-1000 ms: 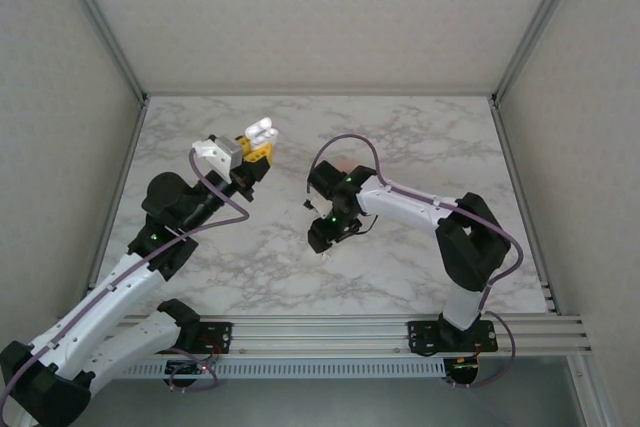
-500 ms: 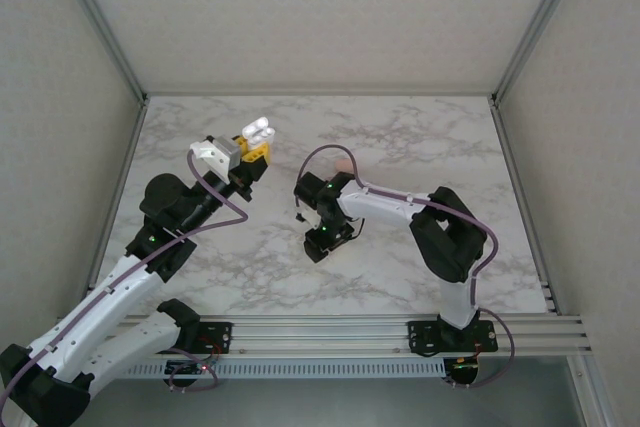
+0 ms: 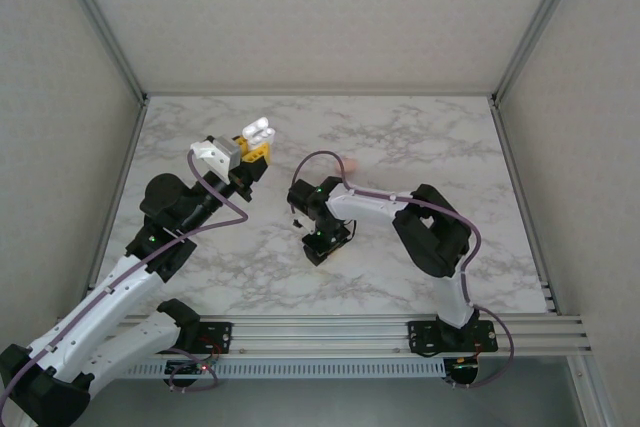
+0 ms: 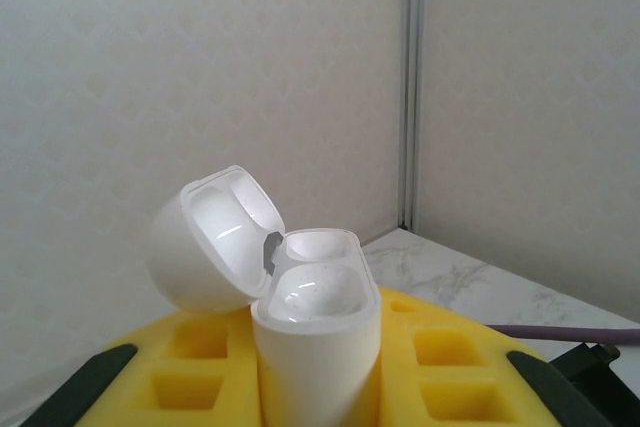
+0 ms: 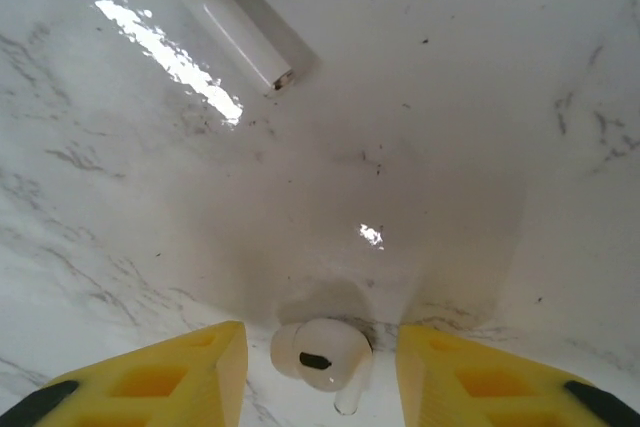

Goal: Insert wireless bluetooth earbuds into charging case

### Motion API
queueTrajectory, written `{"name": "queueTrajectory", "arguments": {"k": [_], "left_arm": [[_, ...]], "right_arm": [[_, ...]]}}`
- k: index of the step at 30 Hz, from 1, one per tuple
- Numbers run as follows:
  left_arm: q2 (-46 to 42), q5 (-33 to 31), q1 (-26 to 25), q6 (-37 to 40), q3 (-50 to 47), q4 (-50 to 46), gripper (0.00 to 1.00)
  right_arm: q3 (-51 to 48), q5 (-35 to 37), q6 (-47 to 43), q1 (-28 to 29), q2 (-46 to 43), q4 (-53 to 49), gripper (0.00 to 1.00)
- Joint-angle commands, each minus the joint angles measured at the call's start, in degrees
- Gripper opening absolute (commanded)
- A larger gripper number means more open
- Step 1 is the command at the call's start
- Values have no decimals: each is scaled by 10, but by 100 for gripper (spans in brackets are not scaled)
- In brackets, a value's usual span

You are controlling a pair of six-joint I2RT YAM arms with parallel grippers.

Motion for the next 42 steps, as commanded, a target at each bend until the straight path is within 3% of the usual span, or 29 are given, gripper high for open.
{"name": "queueTrajectory", "arguments": {"k": [1, 11, 20, 25, 42], "left_arm": [[-7, -1, 5, 9, 16, -1, 5], [5, 6, 5, 1, 20, 2, 5], [23, 16, 5, -7, 25, 12, 5], [32, 19, 5, -11, 26, 17, 5], [41, 24, 5, -16, 30, 16, 5]], "right_arm": [[18, 17, 6, 8, 19, -15, 41], [6, 92, 56, 8, 2, -14, 30], [-56, 101, 165, -56, -54, 11, 30], [-66, 97, 198, -64, -50, 16, 32], [-42, 120, 163, -63, -24, -1, 36]]}}
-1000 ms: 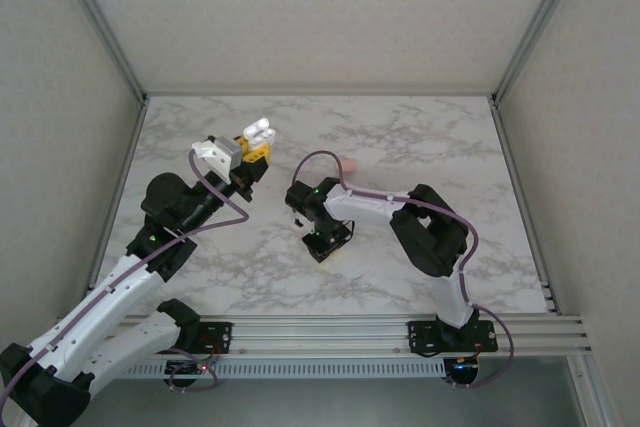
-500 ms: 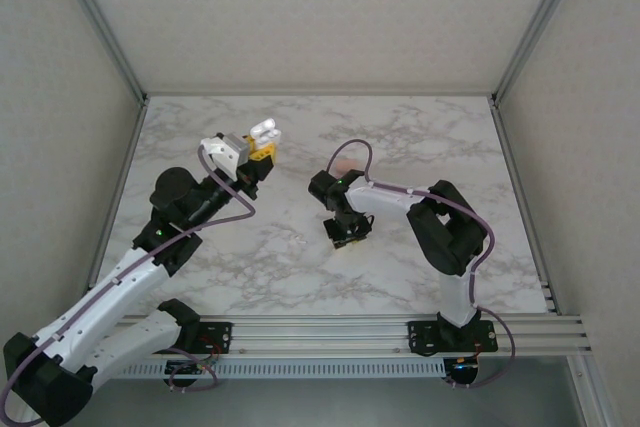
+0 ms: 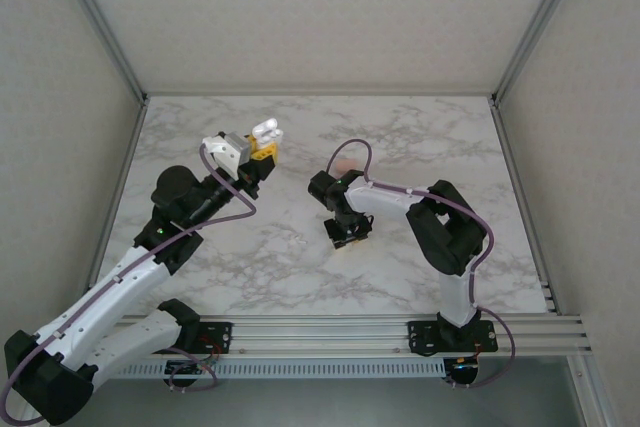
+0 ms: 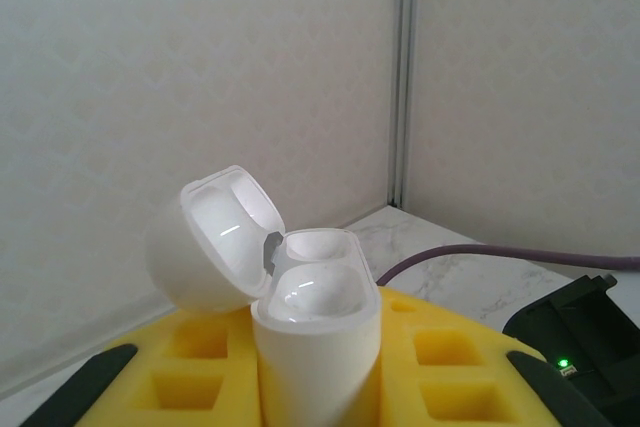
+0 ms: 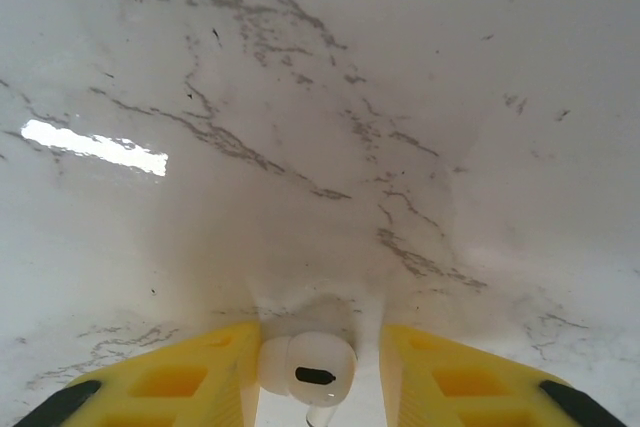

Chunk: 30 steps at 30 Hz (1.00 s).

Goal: Insert wireless bluetooth earbuds into charging case

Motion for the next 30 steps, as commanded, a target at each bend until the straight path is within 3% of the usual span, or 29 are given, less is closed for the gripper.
{"name": "queueTrajectory", "arguments": {"k": [1, 14, 22, 30], "left_arm": [[1, 11, 5, -10, 22, 16, 5], [8, 15, 5, -13, 27, 11, 6], [44, 37, 4, -36, 28, 35, 6], [121, 74, -7, -81, 34, 95, 6]], "right_arm": [[14, 17, -3, 3, 15, -11, 36], [8, 19, 16, 1, -18, -4, 26], [4, 58, 0, -38, -196, 31, 26], [41, 119, -57, -42, -338, 104, 26]]}}
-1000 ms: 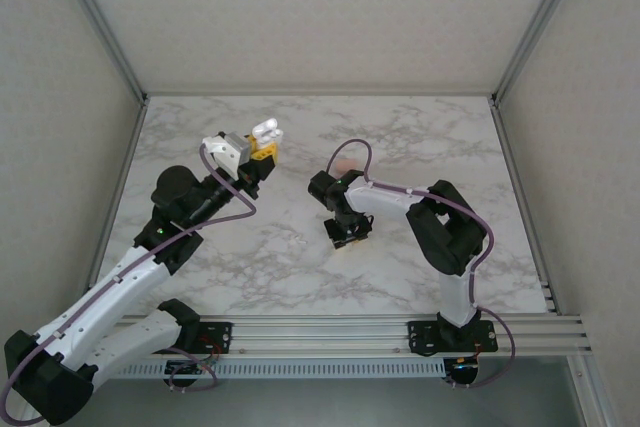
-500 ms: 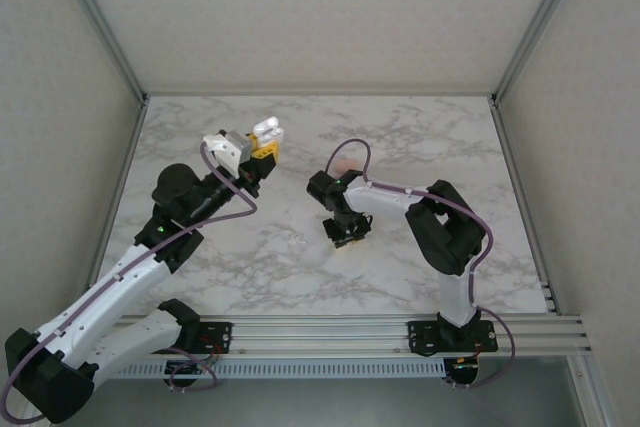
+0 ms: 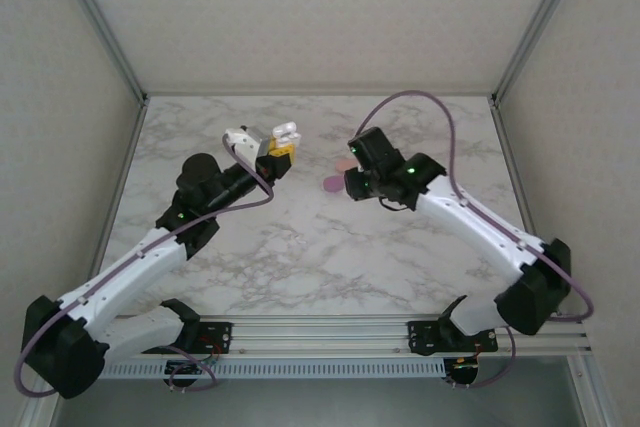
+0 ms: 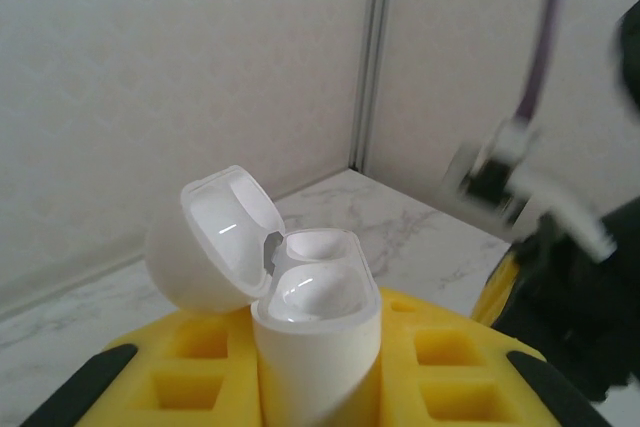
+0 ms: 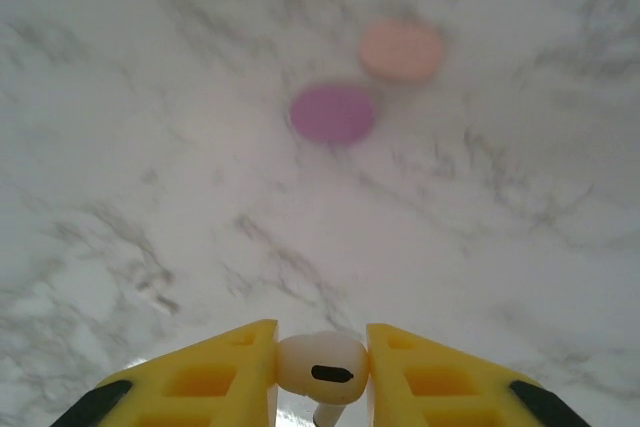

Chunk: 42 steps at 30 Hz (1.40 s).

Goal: Insert wireless bluetooth earbuds into charging case

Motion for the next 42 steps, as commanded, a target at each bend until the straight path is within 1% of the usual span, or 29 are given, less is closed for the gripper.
{"name": "queueTrajectory", "arguments": {"k": [1, 6, 11, 20, 33, 42], "left_arm": [[25, 33, -9, -29, 30, 57, 6], [70, 55, -27, -38, 38, 98, 6], [106, 76, -44, -37, 48, 125, 5], [132, 89, -53, -29, 63, 129, 4], [132, 95, -58, -29, 71, 122, 5], [129, 101, -58, -30, 72, 120, 5]], "right_arm": [[17, 41, -34, 0, -39, 50, 26], [12, 35, -64, 0, -98, 139, 27], [18, 12, -77, 0, -112, 193, 27], [26, -57, -66, 1, -103, 233, 28], [29, -82, -51, 1, -81, 258, 28], [33, -72, -58, 1, -69, 262, 28]]}}
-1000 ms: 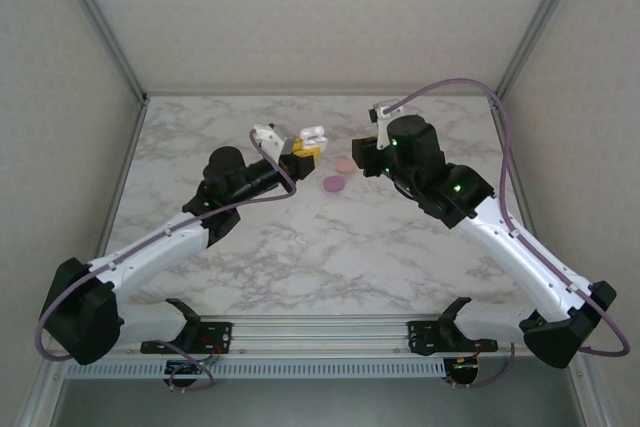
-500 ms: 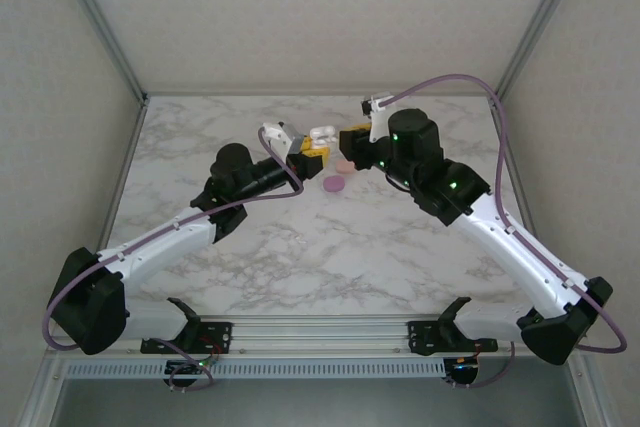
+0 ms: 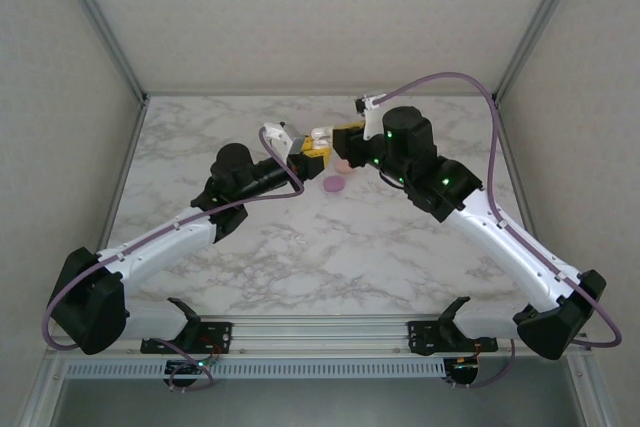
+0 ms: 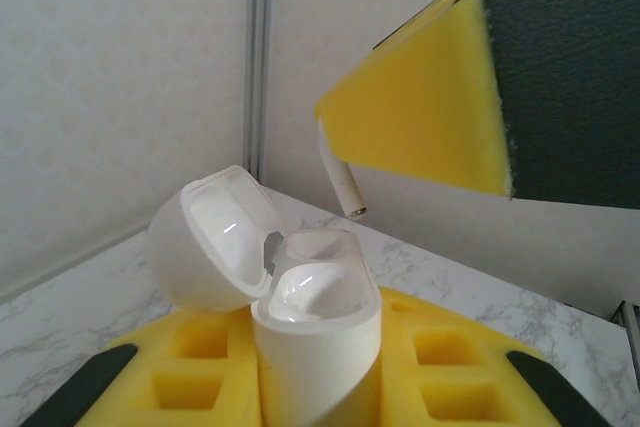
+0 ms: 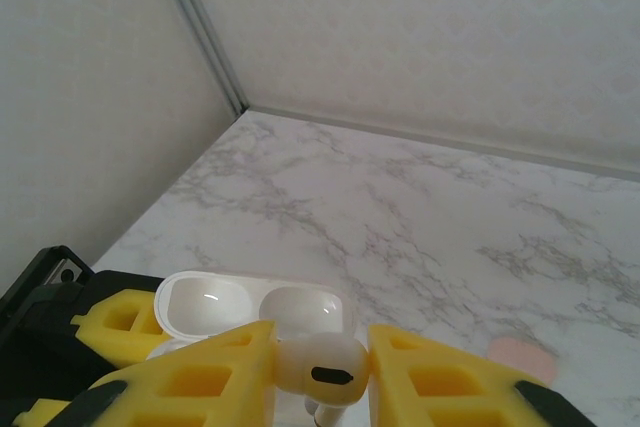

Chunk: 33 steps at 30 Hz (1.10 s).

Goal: Insert wireless bluetooth earbuds into charging case

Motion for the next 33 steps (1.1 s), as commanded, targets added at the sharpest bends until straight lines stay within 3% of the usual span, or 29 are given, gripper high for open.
{"name": "queueTrajectory", "arguments": {"k": [1, 15, 23, 31, 33], "left_arm": [[-4, 17, -7, -3, 23, 17, 5], [-7, 6, -8, -22, 21, 37, 4], [-17, -26, -8, -34, 9, 66, 5], [-21, -8, -8, -21, 15, 59, 5], [-23, -6, -8, -11, 18, 47, 5]], "right_arm": [[21, 1, 1, 1, 9, 17, 28], [16, -11, -14, 1, 26, 17, 28], [14, -84, -40, 0, 15, -16, 30], [32, -80, -26, 0, 26, -43, 35], [43, -79, -14, 0, 29, -50, 41]]}}
